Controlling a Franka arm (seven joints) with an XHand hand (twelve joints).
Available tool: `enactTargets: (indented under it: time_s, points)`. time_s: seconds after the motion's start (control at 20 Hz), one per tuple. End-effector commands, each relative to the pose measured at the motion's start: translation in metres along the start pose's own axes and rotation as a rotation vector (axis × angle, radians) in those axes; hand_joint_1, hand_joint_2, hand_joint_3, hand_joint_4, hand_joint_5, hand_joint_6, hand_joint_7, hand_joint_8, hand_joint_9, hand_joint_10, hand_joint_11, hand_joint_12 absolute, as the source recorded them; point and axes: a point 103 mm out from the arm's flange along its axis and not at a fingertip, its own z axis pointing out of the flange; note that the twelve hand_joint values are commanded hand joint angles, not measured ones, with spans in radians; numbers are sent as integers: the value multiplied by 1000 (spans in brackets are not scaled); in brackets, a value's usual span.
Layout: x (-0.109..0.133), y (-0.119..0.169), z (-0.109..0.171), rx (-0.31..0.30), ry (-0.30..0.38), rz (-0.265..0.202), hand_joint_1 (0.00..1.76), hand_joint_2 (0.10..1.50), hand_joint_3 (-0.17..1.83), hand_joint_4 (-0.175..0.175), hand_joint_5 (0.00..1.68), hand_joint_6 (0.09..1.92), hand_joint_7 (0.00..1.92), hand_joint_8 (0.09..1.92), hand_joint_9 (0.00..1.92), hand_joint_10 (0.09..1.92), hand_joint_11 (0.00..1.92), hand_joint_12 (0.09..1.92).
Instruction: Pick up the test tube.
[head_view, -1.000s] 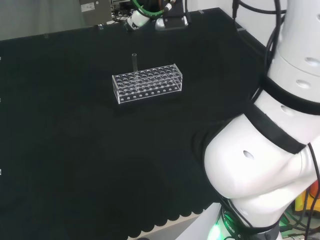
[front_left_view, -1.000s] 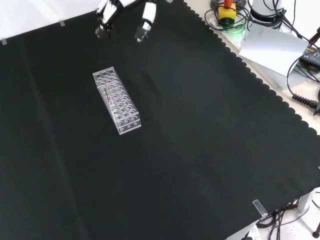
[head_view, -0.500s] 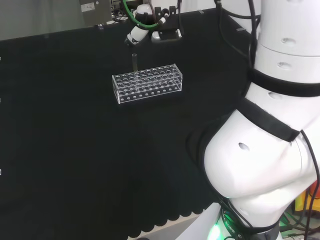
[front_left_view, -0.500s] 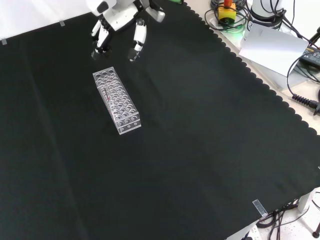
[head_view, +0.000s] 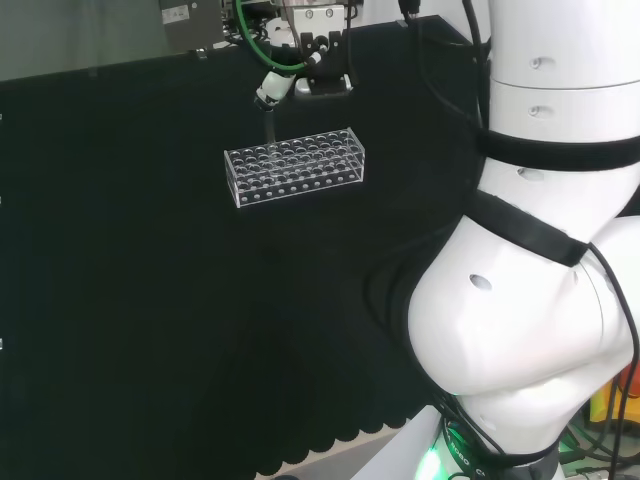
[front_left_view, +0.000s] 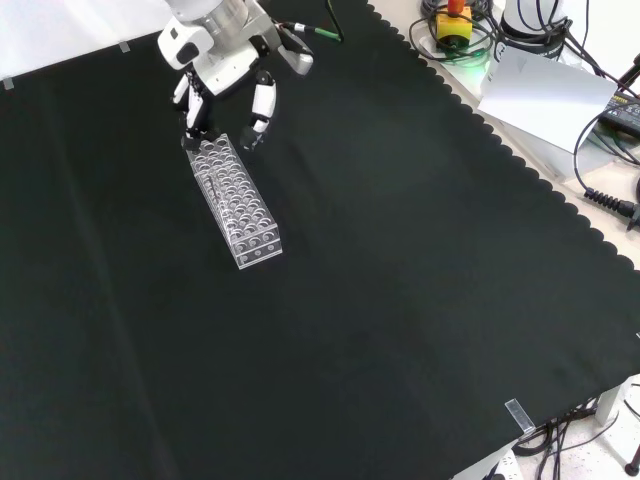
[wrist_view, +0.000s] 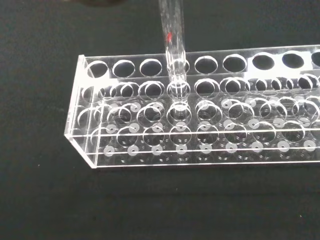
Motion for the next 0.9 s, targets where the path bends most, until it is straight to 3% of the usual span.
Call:
enactTargets:
  time_s: [0.05,0.25,0.9]
  points:
    - [-2,29,10,25,-16,3,825,791,471,-148,553,390,875,757,874,655,403,1446]
    - [0,38,18,37,-38,-3,851,763,516,-149,515,528,887,762,883,655,403,1448]
    - [14,52,37,99,-39,-23,906,731,555,-145,531,611,907,768,898,657,405,1448]
